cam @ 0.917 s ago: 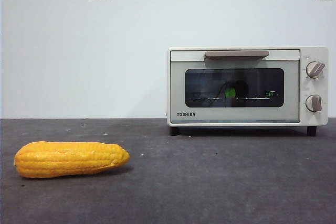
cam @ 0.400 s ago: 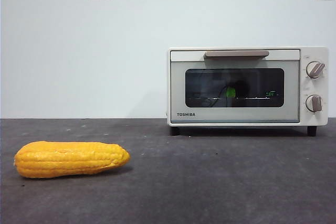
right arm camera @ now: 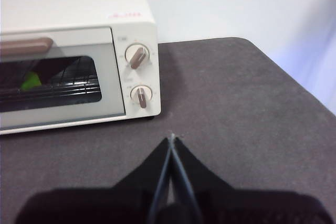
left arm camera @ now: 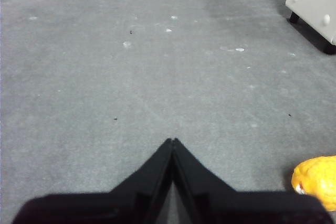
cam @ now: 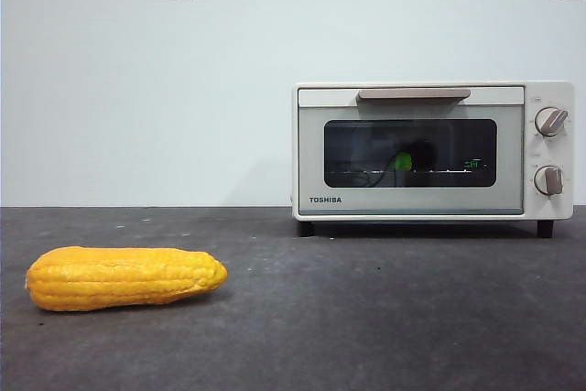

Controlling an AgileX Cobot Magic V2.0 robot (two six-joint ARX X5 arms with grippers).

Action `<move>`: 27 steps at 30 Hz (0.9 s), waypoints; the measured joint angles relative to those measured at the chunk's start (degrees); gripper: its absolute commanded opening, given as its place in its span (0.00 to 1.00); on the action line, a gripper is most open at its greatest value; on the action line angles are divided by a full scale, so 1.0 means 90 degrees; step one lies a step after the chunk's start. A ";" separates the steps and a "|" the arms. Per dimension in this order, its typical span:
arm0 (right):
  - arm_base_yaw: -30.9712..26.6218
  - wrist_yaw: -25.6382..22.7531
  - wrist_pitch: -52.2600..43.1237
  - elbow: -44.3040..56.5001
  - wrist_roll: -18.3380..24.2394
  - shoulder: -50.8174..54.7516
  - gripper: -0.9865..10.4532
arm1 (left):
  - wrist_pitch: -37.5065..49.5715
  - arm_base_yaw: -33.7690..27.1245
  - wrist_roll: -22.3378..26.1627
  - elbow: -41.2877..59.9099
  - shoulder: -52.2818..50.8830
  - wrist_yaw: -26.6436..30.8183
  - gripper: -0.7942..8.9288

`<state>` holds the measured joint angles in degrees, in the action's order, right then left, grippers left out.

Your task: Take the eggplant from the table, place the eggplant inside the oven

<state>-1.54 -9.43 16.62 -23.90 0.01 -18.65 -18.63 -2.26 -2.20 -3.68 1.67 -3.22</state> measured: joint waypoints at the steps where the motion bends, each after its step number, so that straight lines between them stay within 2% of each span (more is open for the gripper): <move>1: 0.0000 0.0000 -0.0138 0.0199 0.0000 0.0138 0.09 | 0.0000 0.0000 0.0000 0.0000 0.0000 0.0000 0.08; 7: 0.0000 0.0000 -0.0539 0.1073 0.0000 0.0869 0.09 | 0.0000 0.0000 0.0000 0.0000 0.0000 0.0000 0.08; 18: 0.0002 0.0000 -0.0622 0.1763 0.0000 0.1962 0.09 | 0.0000 0.0000 0.0000 0.0000 0.0000 0.0000 0.08; 27: 0.0002 0.0000 -0.0619 0.2142 0.0000 0.2008 0.09 | 0.0000 0.0000 0.0000 0.0000 0.0024 0.0000 0.08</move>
<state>-1.52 -9.43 11.05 -4.62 0.01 -0.58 -18.63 -2.26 -2.20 -3.68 1.89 -3.22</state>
